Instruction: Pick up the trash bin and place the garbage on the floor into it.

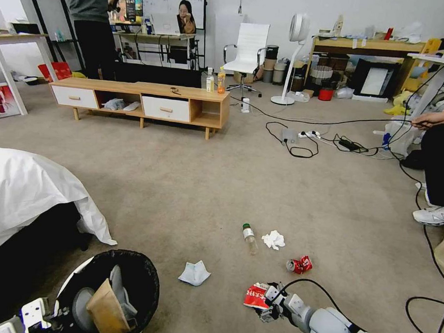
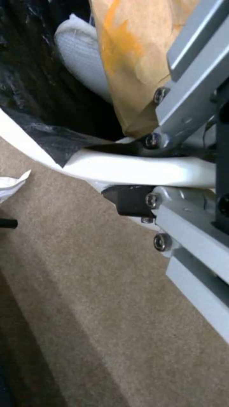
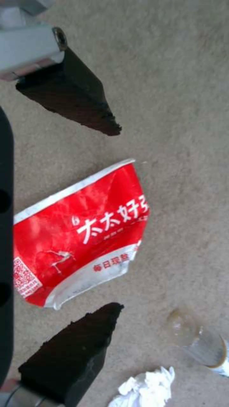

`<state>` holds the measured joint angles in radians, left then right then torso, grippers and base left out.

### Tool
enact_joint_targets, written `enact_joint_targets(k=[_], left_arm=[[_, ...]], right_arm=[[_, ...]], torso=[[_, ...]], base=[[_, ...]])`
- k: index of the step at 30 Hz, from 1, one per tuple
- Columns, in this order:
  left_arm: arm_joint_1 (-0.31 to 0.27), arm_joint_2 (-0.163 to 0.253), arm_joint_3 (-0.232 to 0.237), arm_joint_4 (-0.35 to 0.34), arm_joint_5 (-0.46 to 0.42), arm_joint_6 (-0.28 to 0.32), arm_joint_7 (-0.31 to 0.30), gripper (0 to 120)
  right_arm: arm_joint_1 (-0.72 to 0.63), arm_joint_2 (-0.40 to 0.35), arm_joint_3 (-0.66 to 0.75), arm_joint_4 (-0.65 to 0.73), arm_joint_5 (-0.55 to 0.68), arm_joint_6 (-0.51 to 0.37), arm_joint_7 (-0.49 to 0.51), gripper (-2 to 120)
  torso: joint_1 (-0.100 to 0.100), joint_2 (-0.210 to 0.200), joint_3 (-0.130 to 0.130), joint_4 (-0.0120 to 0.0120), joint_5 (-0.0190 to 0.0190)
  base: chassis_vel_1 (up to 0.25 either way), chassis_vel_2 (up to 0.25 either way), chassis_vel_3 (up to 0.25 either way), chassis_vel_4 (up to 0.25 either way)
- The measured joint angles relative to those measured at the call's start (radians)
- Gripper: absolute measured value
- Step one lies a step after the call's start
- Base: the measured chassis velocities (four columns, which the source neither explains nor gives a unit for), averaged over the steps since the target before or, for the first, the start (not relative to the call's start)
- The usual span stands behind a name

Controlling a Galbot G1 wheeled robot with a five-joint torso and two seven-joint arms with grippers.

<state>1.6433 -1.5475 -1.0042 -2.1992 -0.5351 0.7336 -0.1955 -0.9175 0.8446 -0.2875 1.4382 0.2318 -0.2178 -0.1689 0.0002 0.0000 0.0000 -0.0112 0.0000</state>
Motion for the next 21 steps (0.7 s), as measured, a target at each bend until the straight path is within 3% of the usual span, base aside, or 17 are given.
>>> enact_joint_targets(k=[21], left_arm=[[0.002, 0.003, -0.007, 0.009, 0.001, -0.003, 0.001, 2]], right_arm=[[0.035, 0.047, -0.039, -0.116, -0.011, 0.060, -0.002, 100]], torso=[[0.000, 0.000, 0.000, 0.0000, 0.0000]], base=[[0.000, 0.000, 0.000, 0.000]])
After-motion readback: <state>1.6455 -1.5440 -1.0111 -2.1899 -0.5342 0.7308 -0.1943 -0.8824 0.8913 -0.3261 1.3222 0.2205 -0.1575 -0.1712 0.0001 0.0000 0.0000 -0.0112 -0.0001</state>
